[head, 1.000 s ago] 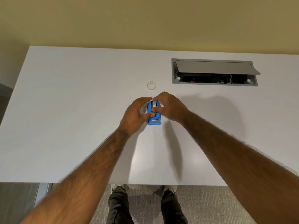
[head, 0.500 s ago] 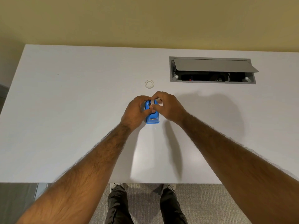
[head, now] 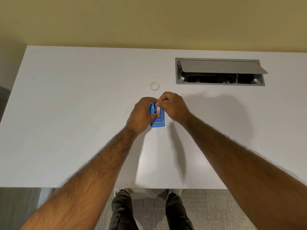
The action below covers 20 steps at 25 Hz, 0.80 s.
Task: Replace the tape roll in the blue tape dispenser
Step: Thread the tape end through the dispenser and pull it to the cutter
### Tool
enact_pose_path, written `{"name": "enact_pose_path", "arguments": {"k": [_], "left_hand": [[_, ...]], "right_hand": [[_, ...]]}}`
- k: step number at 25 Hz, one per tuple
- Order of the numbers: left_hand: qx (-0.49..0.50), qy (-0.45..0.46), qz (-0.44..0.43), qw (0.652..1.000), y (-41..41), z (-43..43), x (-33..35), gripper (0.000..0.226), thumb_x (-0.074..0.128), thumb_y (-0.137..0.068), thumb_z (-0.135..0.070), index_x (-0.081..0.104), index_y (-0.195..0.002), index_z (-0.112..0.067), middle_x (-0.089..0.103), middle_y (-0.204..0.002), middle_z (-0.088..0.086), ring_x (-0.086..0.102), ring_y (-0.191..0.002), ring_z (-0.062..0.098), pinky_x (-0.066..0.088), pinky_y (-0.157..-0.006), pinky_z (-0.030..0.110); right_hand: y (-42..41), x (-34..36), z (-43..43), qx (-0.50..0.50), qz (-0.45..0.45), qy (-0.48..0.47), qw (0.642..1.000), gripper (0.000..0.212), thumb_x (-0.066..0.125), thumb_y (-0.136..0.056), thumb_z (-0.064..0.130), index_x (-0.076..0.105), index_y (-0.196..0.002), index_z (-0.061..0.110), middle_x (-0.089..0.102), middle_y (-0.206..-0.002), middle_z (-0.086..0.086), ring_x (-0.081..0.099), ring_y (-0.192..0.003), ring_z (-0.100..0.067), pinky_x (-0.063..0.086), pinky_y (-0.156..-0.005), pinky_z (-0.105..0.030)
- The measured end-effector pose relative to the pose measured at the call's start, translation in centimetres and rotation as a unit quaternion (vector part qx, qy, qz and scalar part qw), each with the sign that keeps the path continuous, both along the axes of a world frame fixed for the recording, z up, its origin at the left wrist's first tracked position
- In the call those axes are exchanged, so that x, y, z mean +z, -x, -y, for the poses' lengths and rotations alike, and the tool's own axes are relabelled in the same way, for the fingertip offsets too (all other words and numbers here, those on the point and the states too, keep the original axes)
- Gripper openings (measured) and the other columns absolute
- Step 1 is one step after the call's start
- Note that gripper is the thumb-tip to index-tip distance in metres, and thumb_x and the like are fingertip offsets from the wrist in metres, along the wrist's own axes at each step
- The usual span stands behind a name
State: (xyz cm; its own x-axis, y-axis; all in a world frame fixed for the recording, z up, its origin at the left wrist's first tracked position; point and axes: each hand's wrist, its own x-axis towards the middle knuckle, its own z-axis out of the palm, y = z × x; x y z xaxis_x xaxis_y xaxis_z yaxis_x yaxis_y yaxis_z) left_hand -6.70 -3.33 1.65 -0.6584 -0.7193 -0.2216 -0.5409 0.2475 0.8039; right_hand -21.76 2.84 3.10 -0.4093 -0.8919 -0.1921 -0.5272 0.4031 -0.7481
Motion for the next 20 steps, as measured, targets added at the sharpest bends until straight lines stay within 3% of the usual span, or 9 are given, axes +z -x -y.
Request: {"name": "enact_pose_path", "arguments": {"k": [2, 7, 14, 20], "left_hand": [[0.007, -0.021, -0.01, 1.0, -0.06, 0.28, -0.06, 0.058, 0.079, -0.082, -0.032, 0.056, -0.133, -0.017, 0.059, -0.129, -0.001, 0.056, -0.109, 0.012, 0.042, -0.095, 0.021], [-0.002, -0.01, -0.002, 1.0, 0.24, 0.81, -0.34, 0.045, 0.07, -0.09, -0.036, 0.061, -0.129, -0.017, 0.059, -0.131, -0.002, 0.054, -0.114, 0.01, 0.03, -0.087, 0.003], [0.012, -0.018, -0.018, 1.0, 0.47, 0.81, -0.47, 0.037, 0.078, -0.083, -0.025, 0.066, -0.118, -0.02, 0.062, -0.121, -0.005, 0.056, -0.106, 0.01, 0.034, -0.084, 0.004], [-0.014, -0.002, -0.001, 1.0, 0.32, 1.05, -0.54, 0.042, 0.076, -0.085, -0.028, 0.067, -0.125, -0.02, 0.063, -0.129, -0.005, 0.053, -0.109, 0.004, 0.03, -0.085, 0.0]], "right_hand": [[0.02, 0.07, -0.26, -0.003, -0.008, 0.004, 1.0, 0.017, 0.066, -0.088, 0.024, 0.066, -0.088, 0.007, 0.07, -0.086, -0.005, 0.061, -0.074, -0.016, 0.043, -0.063, -0.012], [-0.17, 0.37, -0.81, -0.005, -0.02, 0.012, 1.0, 0.011, 0.062, -0.087, 0.021, 0.066, -0.084, 0.01, 0.071, -0.086, -0.003, 0.061, -0.073, -0.013, 0.039, -0.062, -0.01], [-0.36, 0.59, -0.39, -0.005, -0.018, 0.012, 1.0, 0.01, 0.062, -0.085, 0.018, 0.062, -0.075, 0.017, 0.07, -0.083, -0.002, 0.06, -0.075, -0.013, 0.045, -0.067, -0.02], [-0.21, 0.78, -0.92, 0.042, -0.066, 0.009, 0.997, 0.01, 0.064, -0.083, 0.021, 0.066, -0.087, 0.012, 0.069, -0.089, -0.004, 0.061, -0.079, -0.016, 0.045, -0.069, -0.019]]}}
